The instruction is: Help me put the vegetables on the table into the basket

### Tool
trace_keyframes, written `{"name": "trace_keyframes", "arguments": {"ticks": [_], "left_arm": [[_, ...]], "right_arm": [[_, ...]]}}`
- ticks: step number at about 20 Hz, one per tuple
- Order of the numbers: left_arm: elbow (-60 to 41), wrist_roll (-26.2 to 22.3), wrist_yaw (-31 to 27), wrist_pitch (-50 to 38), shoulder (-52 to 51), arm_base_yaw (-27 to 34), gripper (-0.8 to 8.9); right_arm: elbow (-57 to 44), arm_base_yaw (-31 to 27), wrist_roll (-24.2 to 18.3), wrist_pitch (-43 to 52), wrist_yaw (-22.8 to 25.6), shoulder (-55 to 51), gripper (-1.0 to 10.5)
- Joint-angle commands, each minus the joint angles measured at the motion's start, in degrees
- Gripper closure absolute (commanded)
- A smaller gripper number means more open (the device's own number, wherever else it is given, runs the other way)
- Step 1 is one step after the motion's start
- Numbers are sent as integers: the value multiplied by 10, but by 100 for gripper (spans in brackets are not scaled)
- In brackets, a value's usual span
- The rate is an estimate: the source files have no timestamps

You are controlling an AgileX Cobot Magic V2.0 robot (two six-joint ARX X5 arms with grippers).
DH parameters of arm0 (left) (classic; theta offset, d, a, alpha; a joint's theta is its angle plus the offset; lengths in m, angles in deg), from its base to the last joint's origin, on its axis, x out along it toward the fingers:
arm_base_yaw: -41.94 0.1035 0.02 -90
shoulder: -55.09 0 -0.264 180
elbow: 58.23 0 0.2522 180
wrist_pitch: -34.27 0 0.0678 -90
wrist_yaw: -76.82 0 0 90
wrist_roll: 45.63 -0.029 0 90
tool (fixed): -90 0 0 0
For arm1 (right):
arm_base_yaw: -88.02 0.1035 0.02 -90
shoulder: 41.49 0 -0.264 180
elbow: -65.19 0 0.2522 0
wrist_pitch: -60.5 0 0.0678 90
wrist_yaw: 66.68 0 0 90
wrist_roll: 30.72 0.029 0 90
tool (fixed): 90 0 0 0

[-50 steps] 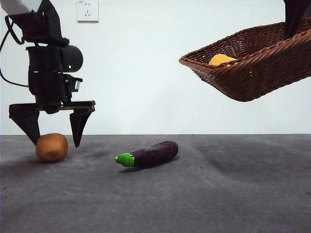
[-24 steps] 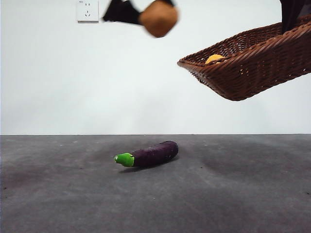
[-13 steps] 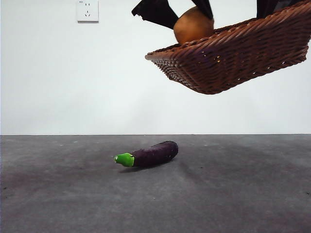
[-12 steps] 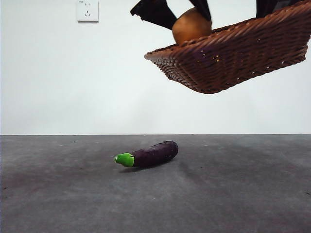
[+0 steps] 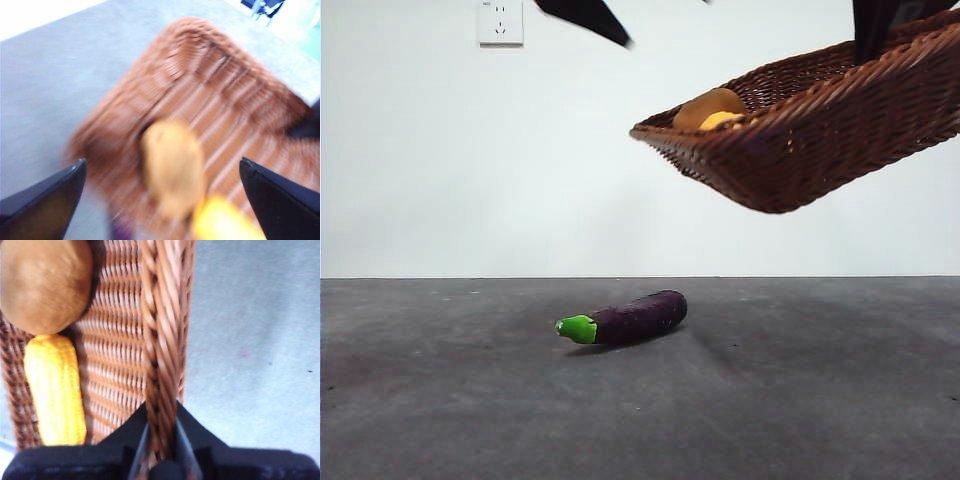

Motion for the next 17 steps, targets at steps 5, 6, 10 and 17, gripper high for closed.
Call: {"name": "trace_keyframes", "arguments": {"ticks": [5,6,10,17], "left_arm": [[-6,-88,0,191,-3,60,249],[-10,-89,0,196,5,63,249],[-28,-89,2,191,52,66,249],[-28,-90,6,123,203,47,249]], "right_arm": [[-2,-82,-19,1,-4,6,955],[-2,-97,-21,1,-4,9,955],[-2,-154,-30,3,-4,29,955],[-6,-192,-37,4,-4,42,955]]}}
